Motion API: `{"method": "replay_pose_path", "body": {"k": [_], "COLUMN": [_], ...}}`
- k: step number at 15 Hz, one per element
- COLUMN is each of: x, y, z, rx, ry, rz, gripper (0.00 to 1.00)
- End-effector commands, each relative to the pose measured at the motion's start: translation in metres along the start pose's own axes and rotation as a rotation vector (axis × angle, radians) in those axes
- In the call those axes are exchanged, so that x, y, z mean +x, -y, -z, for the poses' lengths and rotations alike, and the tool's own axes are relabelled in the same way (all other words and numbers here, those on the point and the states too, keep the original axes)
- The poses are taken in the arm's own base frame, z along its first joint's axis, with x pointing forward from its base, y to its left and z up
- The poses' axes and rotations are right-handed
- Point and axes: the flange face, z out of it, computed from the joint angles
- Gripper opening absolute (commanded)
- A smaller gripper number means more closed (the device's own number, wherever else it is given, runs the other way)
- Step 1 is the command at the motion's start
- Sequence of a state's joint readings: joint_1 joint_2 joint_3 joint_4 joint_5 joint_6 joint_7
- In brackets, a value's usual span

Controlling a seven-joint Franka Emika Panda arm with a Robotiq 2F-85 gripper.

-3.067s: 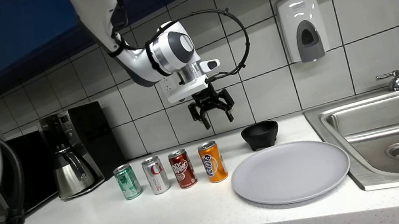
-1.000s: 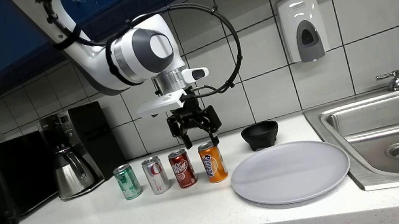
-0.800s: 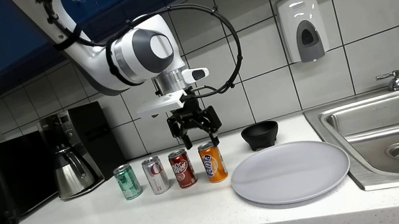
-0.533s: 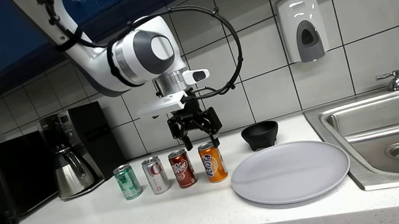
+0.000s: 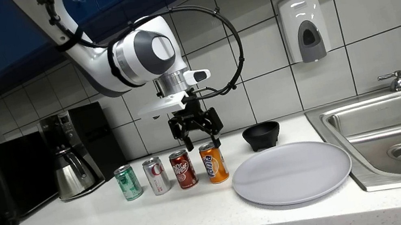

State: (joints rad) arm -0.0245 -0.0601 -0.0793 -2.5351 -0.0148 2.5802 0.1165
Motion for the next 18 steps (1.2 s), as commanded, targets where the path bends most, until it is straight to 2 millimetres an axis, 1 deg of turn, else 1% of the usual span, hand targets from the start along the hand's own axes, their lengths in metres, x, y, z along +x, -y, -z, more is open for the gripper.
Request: {"method": "replay_pose_path", "body": {"k": [1, 5, 8, 14, 18], "x": [-0.001, -0.002, 0.001, 0.01, 0.02], "y": [0.001, 0.002, 0.001, 0.0, -0.002], "z": [-0.002, -0.008, -0.01, -0.016, -0.021], "rx": [-0.009, -0.022, -0.029, -0.031, -0.035], "ry": [0.007, 0.004, 0.005, 0.015, 0.016], "rz": [0.01, 0.006, 0.007, 0.011, 0.01], "gripper": [1.0, 1.0, 1.0, 1.0, 1.0]}}
